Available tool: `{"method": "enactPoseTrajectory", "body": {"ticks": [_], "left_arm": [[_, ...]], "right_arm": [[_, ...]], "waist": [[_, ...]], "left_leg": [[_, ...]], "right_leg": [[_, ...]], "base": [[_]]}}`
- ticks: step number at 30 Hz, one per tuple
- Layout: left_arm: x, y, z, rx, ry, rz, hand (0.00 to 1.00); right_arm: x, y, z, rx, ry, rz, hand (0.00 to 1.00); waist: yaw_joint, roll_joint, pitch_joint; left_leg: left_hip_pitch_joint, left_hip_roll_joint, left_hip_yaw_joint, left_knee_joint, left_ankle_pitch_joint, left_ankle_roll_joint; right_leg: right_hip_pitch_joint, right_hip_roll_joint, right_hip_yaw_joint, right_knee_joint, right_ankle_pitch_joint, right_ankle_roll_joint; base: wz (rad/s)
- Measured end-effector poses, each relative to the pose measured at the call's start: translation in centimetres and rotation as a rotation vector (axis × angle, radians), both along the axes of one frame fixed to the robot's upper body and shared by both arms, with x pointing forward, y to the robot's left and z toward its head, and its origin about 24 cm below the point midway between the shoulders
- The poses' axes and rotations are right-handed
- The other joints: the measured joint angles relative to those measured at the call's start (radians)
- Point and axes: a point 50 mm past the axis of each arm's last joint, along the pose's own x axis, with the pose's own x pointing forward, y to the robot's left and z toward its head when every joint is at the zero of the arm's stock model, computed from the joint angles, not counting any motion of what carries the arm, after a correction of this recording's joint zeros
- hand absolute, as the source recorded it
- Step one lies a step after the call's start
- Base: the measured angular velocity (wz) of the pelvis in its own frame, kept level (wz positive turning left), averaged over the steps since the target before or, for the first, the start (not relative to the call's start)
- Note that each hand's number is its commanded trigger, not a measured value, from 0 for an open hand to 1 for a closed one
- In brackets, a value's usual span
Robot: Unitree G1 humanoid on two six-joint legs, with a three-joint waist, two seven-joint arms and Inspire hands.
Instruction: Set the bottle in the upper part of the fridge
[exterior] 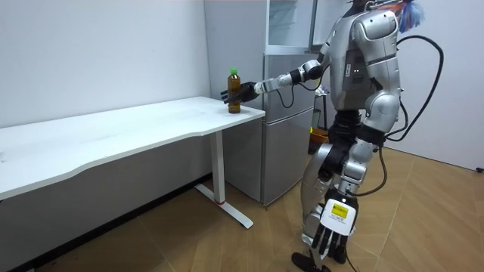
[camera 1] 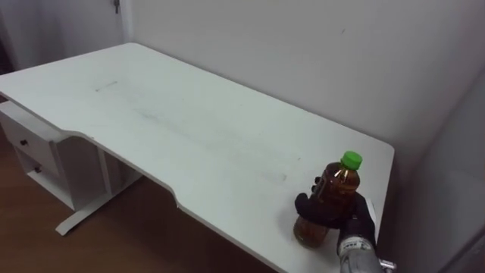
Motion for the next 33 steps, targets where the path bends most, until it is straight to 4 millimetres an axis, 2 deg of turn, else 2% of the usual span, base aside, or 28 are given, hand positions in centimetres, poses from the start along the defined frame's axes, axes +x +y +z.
{"method": "enactPoseTrajectory", "body": {"ticks": [9,12,14,18,19,21,23,24,26,27,28,29,33], "left_arm": [[-1.1,-0.2,-0.1,-0.009,0.024,0.018,0.00],[-1.0,-0.3,-0.1,-0.015,0.010,0.017,0.00],[-0.8,-0.2,-0.1,-0.018,-0.012,0.023,0.00],[-0.8,0.0,0.0,-0.016,-0.029,0.043,0.00],[-0.8,0.0,0.0,-0.017,-0.035,0.056,0.00],[-0.8,0.0,0.0,-0.019,-0.041,0.077,0.00],[-1.2,0.2,-0.1,-0.016,-0.031,0.101,0.00],[-1.3,0.2,-0.1,-0.017,-0.029,0.106,0.00],[-1.5,0.2,-0.2,-0.017,-0.021,0.121,0.00],[-1.6,0.2,-0.2,-0.018,-0.016,0.122,0.00],[-1.8,0.2,-0.3,-0.020,-0.005,0.126,0.00],[-1.9,0.0,-0.4,-0.024,-0.001,0.130,0.00],[-1.9,0.0,-0.4,-0.033,-0.001,0.132,0.00]], "right_arm": [[0.1,0.3,0.1,0.007,-0.007,0.062,1.00],[0.1,0.6,1.1,0.020,-0.053,0.095,1.00],[0.3,0.9,2.9,0.031,-0.130,0.146,1.00],[0.2,1.2,5.9,0.030,-0.256,0.241,1.00],[0.1,1.3,6.9,0.031,-0.296,0.267,1.00],[-0.5,1.1,8.2,0.051,-0.361,0.290,1.00],[-1.4,0.8,9.8,0.064,-0.439,0.332,1.00],[-1.6,0.6,10.1,0.061,-0.454,0.344,1.00],[-1.8,-0.1,10.9,0.044,-0.485,0.370,1.00],[-1.8,-0.2,11.0,0.042,-0.489,0.370,1.00],[-1.8,-0.5,11.1,0.031,-0.491,0.374,1.00],[-1.8,-0.9,11.3,0.020,-0.498,0.375,1.00],[-1.9,-1.8,12.3,0.010,-0.536,0.368,1.00]], "waist": [[0.000,0.001,-0.0008],[-0.003,0.011,-0.0030],[-0.007,0.017,-0.0047],[-0.033,0.023,-0.0061],[-0.038,0.023,-0.0065],[-0.056,0.026,-0.0114],[-0.077,0.031,-0.0159],[-0.087,0.034,-0.0159],[-0.110,0.043,-0.0211],[-0.119,0.046,-0.0196],[-0.138,0.049,-0.0267],[-0.150,0.053,-0.0291],[-0.198,0.056,-0.0309]], "left_leg": [[-0.001,0.001,0.005,0.001,0.000,0.000],[0.000,0.002,0.014,0.001,0.000,0.000],[0.011,0.006,0.029,-0.003,0.000,0.001],[0.051,0.007,0.043,-0.017,-0.002,0.003],[0.066,0.010,0.058,-0.024,-0.003,0.004],[0.075,0.013,0.069,-0.026,-0.006,0.006],[0.098,0.017,0.098,-0.038,-0.007,0.008],[0.103,0.017,0.099,-0.038,-0.007,0.009],[0.130,0.020,0.124,-0.049,-0.009,0.011],[0.139,0.020,0.127,-0.054,-0.009,0.012],[0.148,0.022,0.139,-0.057,-0.010,0.013],[0.155,0.024,0.151,-0.058,-0.012,0.014],[0.166,0.028,0.173,-0.057,-0.013,0.016]], "right_leg": [[-0.005,0.001,0.026,0.001,0.000,0.000],[-0.008,0.001,0.034,0.001,0.001,-0.001],[-0.008,0.002,0.052,0.001,0.001,-0.001],[0.020,0.001,0.061,-0.001,0.001,0.000],[0.026,0.001,0.076,-0.002,0.002,0.000],[0.032,0.002,0.085,-0.001,0.004,0.004],[0.040,0.002,0.113,-0.001,0.006,0.006],[0.045,0.001,0.116,-0.001,0.006,0.006],[0.056,0.001,0.142,0.002,0.007,0.007],[0.062,0.001,0.145,0.002,0.008,0.007],[0.063,0.002,0.159,0.005,0.008,0.007],[0.062,0.002,0.171,0.012,0.008,0.007],[0.061,0.003,0.195,0.020,0.014,0.007]], "base": [[-0.01],[-0.09],[-0.19],[-0.12],[-0.28],[-0.22],[-0.29],[-0.30],[-0.30],[-0.31],[-0.28],[-0.29],[-0.22]]}}
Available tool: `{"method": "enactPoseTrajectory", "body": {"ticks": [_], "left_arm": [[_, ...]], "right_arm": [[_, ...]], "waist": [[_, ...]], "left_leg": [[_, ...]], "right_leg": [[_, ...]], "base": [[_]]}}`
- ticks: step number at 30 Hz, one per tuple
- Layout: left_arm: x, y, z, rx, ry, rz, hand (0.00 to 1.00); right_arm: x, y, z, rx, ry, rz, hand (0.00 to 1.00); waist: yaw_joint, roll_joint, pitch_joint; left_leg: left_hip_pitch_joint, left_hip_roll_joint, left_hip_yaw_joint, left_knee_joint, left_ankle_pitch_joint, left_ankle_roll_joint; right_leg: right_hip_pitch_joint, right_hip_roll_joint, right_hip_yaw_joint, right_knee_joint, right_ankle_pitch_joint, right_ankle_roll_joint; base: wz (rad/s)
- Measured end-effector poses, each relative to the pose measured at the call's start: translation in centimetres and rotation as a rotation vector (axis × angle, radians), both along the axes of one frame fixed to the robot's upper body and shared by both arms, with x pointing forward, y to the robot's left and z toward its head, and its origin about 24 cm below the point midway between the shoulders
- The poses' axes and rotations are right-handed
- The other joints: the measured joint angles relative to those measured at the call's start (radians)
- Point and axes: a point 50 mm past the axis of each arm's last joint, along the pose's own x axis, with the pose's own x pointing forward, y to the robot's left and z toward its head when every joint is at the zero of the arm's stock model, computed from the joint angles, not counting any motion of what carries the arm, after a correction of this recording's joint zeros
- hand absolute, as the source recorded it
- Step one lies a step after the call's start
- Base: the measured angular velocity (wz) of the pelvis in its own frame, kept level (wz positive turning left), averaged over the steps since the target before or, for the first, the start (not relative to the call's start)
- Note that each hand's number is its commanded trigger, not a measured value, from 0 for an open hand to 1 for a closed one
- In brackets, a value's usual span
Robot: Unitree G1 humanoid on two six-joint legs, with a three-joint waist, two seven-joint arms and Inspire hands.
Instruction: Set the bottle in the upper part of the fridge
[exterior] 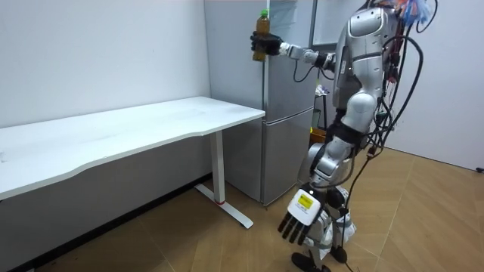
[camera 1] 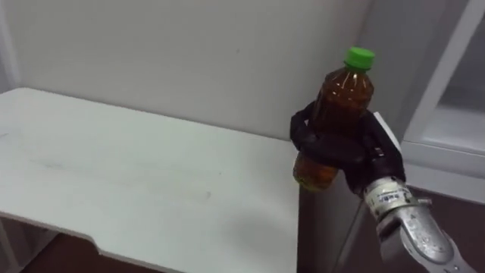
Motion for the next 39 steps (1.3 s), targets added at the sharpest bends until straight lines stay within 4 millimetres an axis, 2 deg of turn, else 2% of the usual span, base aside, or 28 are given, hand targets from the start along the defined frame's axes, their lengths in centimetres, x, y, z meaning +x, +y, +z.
{"method": "enactPoseTrajectory", "body": {"ticks": [4,8,9,10,11,16,18,21,23,28,33,39], "left_arm": [[0.1,0.2,0.1,-0.001,-0.012,0.006,0.00],[0.0,0.1,0.1,-0.004,-0.016,0.029,0.00],[0.0,0.1,0.0,-0.004,-0.017,0.031,0.00],[-0.3,0.0,0.0,-0.006,-0.010,0.036,0.00],[-0.5,-0.1,0.0,-0.007,-0.006,0.037,0.00],[-2.5,0.4,0.1,0.009,0.029,0.098,0.00],[-2.9,0.5,0.1,0.012,0.034,0.122,0.00],[-3.9,0.5,0.1,0.012,0.059,0.140,0.00],[-4.2,0.6,0.1,0.016,0.057,0.165,0.00],[-3.9,0.7,0.3,0.032,0.038,0.162,0.00],[-3.5,0.8,0.4,0.062,0.008,0.154,0.00],[-3.6,0.8,0.4,0.065,0.010,0.156,0.00]], "right_arm": [[-0.6,-1.0,2.2,0.001,-0.086,-0.010,1.00],[-1.5,-2.4,4.6,-0.045,-0.186,-0.026,1.00],[-1.5,-2.6,4.8,-0.044,-0.192,-0.030,1.00],[-1.6,-3.1,5.1,-0.044,-0.204,-0.044,1.00],[-1.6,-3.6,5.4,-0.047,-0.215,-0.067,1.00],[-2.0,-5.5,6.6,-0.044,-0.244,-0.139,1.00],[-2.6,-6.4,7.2,-0.031,-0.273,-0.176,1.00],[-3.2,-7.5,7.6,-0.022,-0.299,-0.221,1.00],[-3.8,-8.7,7.4,-0.015,-0.301,-0.269,1.00],[-4.5,-10.2,7.4,-0.016,-0.309,-0.361,1.00],[-4.6,-11.0,7.3,0.013,-0.301,-0.435,1.00],[-4.0,-12.7,5.8,0.061,-0.218,-0.557,1.00]], "waist": [[-0.043,0.001,-0.0011],[-0.068,0.007,-0.0078],[-0.070,0.008,-0.0100],[-0.083,0.008,-0.0209],[-0.086,0.008,-0.0232],[-0.112,-0.005,-0.0201],[-0.120,-0.015,-0.0140],[-0.143,-0.020,-0.0122],[-0.157,-0.023,-0.0144],[-0.181,-0.022,-0.0171],[-0.188,-0.010,-0.0102],[-0.180,-0.004,-0.0059]], "left_leg": [[0.005,0.008,0.022,0.002,-0.004,0.000],[0.021,0.010,0.031,0.000,-0.006,-0.001],[0.025,0.010,0.033,-0.003,-0.006,-0.001],[0.027,0.010,0.034,-0.008,-0.006,-0.001],[0.038,0.010,0.039,-0.018,-0.005,-0.002],[0.065,0.012,0.052,-0.037,-0.003,-0.005],[0.063,0.013,0.055,-0.037,-0.003,-0.005],[0.060,0.013,0.055,-0.036,-0.005,-0.006],[0.055,0.013,0.055,-0.031,-0.009,-0.005],[0.043,0.013,0.060,-0.030,-0.009,-0.003],[0.052,0.019,0.078,-0.033,-0.008,-0.006],[0.054,0.022,0.082,-0.034,-0.012,-0.009]], "right_leg": [[-0.003,0.009,0.024,-0.004,0.012,-0.002],[0.000,0.014,0.048,-0.004,0.013,-0.002],[0.001,0.014,0.048,-0.004,0.013,-0.002],[0.001,0.014,0.048,-0.004,0.013,-0.001],[0.005,0.014,0.051,-0.003,0.013,-0.001],[0.018,0.015,0.050,-0.003,0.013,-0.002],[0.016,0.015,0.051,-0.003,0.013,-0.002],[0.015,0.015,0.051,-0.005,0.013,-0.002],[0.013,0.015,0.051,-0.006,0.013,-0.002],[0.003,0.015,0.054,-0.005,0.014,-0.002],[0.006,0.018,0.051,-0.005,0.014,-0.002],[0.003,0.021,0.049,-0.001,0.014,-0.003]], "base": [[-0.18],[-0.11],[-0.06],[-0.06],[-0.09],[-0.10],[-0.03],[0.00],[0.00],[-0.03],[-0.08],[-0.05]]}}
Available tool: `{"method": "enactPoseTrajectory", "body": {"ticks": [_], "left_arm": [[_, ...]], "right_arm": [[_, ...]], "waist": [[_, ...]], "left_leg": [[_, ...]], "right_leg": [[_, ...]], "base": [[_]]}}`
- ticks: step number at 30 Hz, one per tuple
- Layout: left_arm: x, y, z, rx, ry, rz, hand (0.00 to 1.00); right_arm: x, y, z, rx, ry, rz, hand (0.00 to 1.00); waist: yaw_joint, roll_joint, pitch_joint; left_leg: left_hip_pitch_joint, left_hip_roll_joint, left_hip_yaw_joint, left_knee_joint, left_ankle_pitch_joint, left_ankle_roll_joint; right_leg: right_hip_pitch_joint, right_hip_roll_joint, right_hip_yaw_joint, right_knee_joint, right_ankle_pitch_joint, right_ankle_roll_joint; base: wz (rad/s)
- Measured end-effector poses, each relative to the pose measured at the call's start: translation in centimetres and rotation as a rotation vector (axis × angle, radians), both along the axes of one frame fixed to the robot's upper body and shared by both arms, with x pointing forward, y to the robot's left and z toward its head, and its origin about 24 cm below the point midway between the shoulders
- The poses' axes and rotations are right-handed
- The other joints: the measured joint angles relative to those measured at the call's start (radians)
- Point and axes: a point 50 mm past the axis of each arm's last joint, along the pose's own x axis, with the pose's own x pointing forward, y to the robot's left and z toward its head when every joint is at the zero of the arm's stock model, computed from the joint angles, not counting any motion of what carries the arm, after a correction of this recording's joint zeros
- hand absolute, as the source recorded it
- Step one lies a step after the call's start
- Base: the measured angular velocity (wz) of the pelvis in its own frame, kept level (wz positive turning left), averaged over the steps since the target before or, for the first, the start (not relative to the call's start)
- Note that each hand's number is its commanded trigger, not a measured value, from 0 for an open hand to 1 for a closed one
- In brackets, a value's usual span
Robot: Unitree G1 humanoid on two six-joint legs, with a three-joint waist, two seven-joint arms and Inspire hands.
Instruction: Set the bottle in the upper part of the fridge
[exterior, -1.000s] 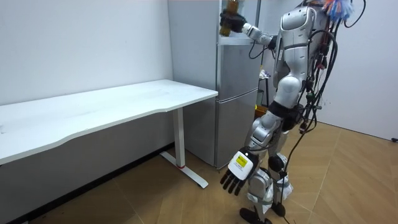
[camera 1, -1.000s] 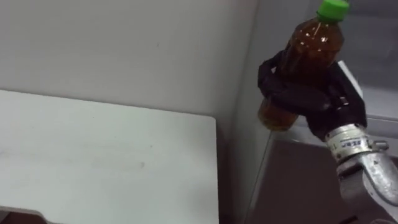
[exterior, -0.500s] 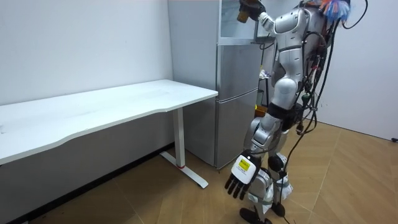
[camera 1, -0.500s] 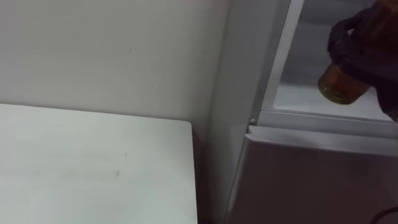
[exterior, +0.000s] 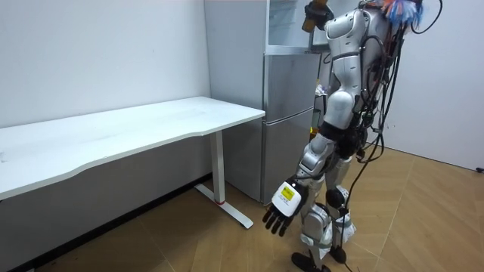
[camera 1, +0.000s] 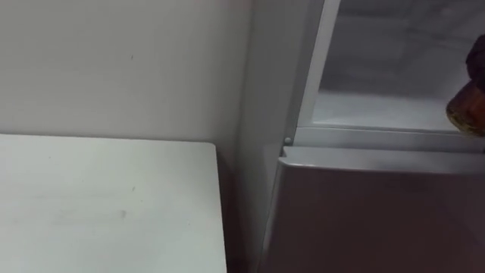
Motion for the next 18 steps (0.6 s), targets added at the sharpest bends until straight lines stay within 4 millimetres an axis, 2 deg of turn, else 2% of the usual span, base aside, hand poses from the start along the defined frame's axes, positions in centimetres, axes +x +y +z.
{"method": "enactPoseTrajectory", "body": {"ticks": [5,9,11,15,18], "left_arm": [[-0.2,-0.1,0.0,-0.001,0.005,-0.002,0.00],[-0.7,-0.2,0.0,-0.007,0.017,0.006,0.00],[-0.9,-0.2,0.0,-0.008,0.021,0.008,0.00],[-1.3,0.0,0.0,-0.010,0.035,0.009,0.00],[-1.4,0.7,0.3,0.009,0.036,0.004,0.00]], "right_arm": [[0.7,-1.9,-2.2,0.086,0.098,-0.131,1.00],[1.1,-2.8,-3.0,0.122,0.139,-0.189,1.00],[1.2,-3.5,-3.0,0.117,0.161,-0.215,1.00],[1.9,-3.7,-2.2,0.096,0.179,-0.245,1.00],[2.3,-3.6,-1.5,0.033,0.199,-0.270,1.00]], "waist": [[0.023,0.001,0.0017],[0.039,-0.003,0.0027],[0.055,-0.011,0.0059],[0.074,-0.023,0.0008],[0.098,-0.045,-0.0006]], "left_leg": [[-0.008,0.000,-0.005,0.000,-0.001,-0.001],[-0.012,-0.003,-0.012,0.002,-0.001,-0.002],[-0.013,-0.008,-0.026,0.003,0.001,-0.002],[-0.014,-0.011,-0.037,0.003,0.002,-0.004],[-0.013,-0.012,-0.054,0.004,0.003,-0.006]], "right_leg": [[-0.002,0.002,-0.003,0.001,0.000,0.000],[-0.005,0.003,-0.003,0.000,-0.005,-0.003],[-0.005,0.002,-0.009,0.000,-0.010,-0.003],[-0.003,-0.001,-0.031,-0.002,-0.018,-0.004],[0.003,0.000,-0.042,-0.001,-0.023,-0.004]], "base": [[0.02],[0.06],[0.13],[0.10],[0.15]]}}
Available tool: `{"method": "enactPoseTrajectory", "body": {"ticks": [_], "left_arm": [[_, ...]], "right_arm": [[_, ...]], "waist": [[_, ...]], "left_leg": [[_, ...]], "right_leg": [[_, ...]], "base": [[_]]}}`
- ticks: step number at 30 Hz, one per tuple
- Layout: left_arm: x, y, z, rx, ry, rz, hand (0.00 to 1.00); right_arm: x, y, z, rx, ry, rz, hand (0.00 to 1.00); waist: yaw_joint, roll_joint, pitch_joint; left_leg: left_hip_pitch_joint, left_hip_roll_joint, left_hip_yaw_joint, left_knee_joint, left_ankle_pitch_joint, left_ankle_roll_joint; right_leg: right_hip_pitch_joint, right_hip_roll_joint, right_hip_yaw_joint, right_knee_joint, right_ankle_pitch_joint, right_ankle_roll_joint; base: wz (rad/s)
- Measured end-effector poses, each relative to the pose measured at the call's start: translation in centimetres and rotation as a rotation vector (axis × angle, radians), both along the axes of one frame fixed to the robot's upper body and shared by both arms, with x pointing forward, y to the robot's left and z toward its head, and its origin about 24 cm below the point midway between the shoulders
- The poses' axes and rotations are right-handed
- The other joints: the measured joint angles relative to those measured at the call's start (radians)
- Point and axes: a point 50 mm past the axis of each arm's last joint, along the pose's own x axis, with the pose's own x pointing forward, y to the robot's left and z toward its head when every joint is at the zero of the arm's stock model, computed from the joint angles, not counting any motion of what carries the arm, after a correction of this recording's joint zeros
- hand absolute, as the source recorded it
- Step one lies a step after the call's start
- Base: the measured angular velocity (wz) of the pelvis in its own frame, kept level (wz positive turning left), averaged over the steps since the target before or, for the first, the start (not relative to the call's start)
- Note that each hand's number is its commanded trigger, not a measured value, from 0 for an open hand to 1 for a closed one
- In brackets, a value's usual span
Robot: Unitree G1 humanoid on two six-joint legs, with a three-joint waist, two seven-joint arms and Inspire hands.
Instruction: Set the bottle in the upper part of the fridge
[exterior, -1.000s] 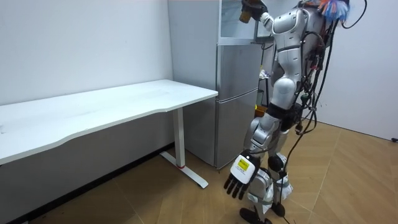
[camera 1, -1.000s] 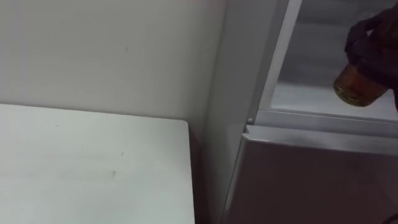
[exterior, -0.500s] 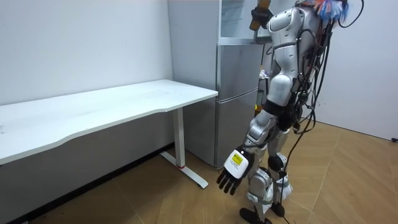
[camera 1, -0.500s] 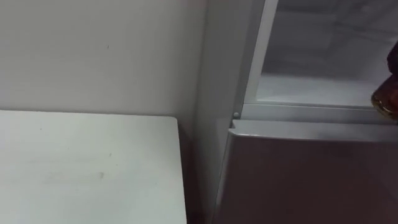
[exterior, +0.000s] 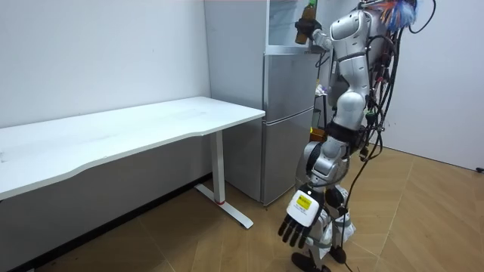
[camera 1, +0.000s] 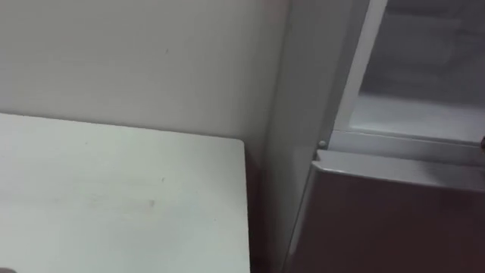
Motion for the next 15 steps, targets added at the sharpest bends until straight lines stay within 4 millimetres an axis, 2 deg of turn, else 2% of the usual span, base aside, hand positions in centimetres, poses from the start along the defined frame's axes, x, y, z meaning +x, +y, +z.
{"method": "enactPoseTrajectory", "body": {"ticks": [2,7,15], "left_arm": [[0.0,0.2,0.1,0.006,0.000,-0.002,0.00],[-0.1,0.5,0.2,0.014,0.004,-0.006,0.00],[-0.3,1.4,0.6,0.036,0.019,-0.007,0.00]], "right_arm": [[0.7,0.1,0.5,-0.017,0.012,-0.004,1.00],[1.8,0.4,0.7,-0.015,0.032,-0.007,1.00],[2.7,1.0,1.7,-0.008,0.021,-0.001,1.00]], "waist": [[0.003,-0.013,0.0005],[0.032,-0.025,0.0019],[0.033,-0.029,0.0035]], "left_leg": [[0.002,0.000,-0.013,0.001,0.000,-0.001],[0.001,-0.002,-0.032,0.000,0.000,-0.001],[-0.036,-0.004,-0.071,0.017,0.000,-0.002]], "right_leg": [[0.010,-0.001,-0.018,-0.002,0.000,0.000],[0.016,-0.001,-0.021,-0.001,-0.001,0.001],[0.009,-0.001,-0.043,-0.003,-0.001,0.002]], "base": [[0.20],[0.14],[0.15]]}}
